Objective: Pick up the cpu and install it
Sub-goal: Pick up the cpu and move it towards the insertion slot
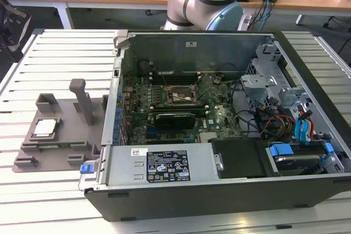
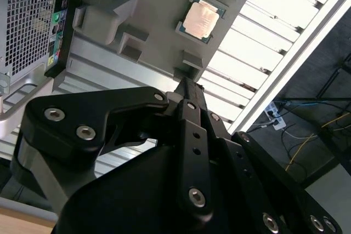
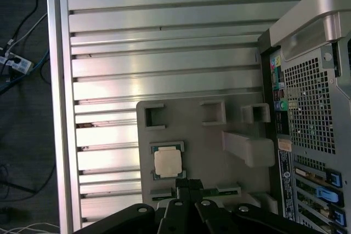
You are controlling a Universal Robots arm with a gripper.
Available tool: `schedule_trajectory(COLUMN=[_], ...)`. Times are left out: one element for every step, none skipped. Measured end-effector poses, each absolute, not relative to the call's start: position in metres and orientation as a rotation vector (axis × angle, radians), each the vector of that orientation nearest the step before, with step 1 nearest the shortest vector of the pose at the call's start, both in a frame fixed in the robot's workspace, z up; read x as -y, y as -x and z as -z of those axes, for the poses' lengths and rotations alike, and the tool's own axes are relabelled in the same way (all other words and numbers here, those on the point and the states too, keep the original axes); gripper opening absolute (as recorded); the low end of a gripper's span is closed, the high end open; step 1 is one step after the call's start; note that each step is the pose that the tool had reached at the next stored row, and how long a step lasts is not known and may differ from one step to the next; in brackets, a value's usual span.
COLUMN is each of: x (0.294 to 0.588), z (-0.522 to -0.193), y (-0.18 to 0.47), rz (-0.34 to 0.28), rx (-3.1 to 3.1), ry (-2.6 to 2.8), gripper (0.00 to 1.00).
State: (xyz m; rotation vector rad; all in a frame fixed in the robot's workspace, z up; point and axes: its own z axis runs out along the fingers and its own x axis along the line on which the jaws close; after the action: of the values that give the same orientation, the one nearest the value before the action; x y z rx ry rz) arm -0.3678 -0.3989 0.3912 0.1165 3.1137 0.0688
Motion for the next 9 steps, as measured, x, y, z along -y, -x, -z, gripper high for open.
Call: schedule_trajectory(x=[0.3989,0.3989,0.3988,0.3988,0.3989,0.3988,0.3989,0.3989,0.3988], z=[-0.3912,-0.3912,-0.3912,-0.3912,-0.3912,-0.3912,-0.3912,-0.3912,-0.3912], y=[0.3679,0.3679,0.3679,0.3679,0.368,0.368,0.368,0.368,0.3681], rz=[-0.069,-0.069,-0.069,-0.069,-0.069,-0.069,-0.069,-0.069,-0.069], rx=[-3.114,-3.114,-3.114,-3.114,-3.114,-3.114,-3.114,-3.114,-3.114], ry=[-0.117,-0.117,-0.117,-0.117,-0.117,-0.117,-0.117,-0.117,-0.117], gripper=[0.11,0.11,0.11,0.11,0.11,0.24,0.36,0.54,0.54])
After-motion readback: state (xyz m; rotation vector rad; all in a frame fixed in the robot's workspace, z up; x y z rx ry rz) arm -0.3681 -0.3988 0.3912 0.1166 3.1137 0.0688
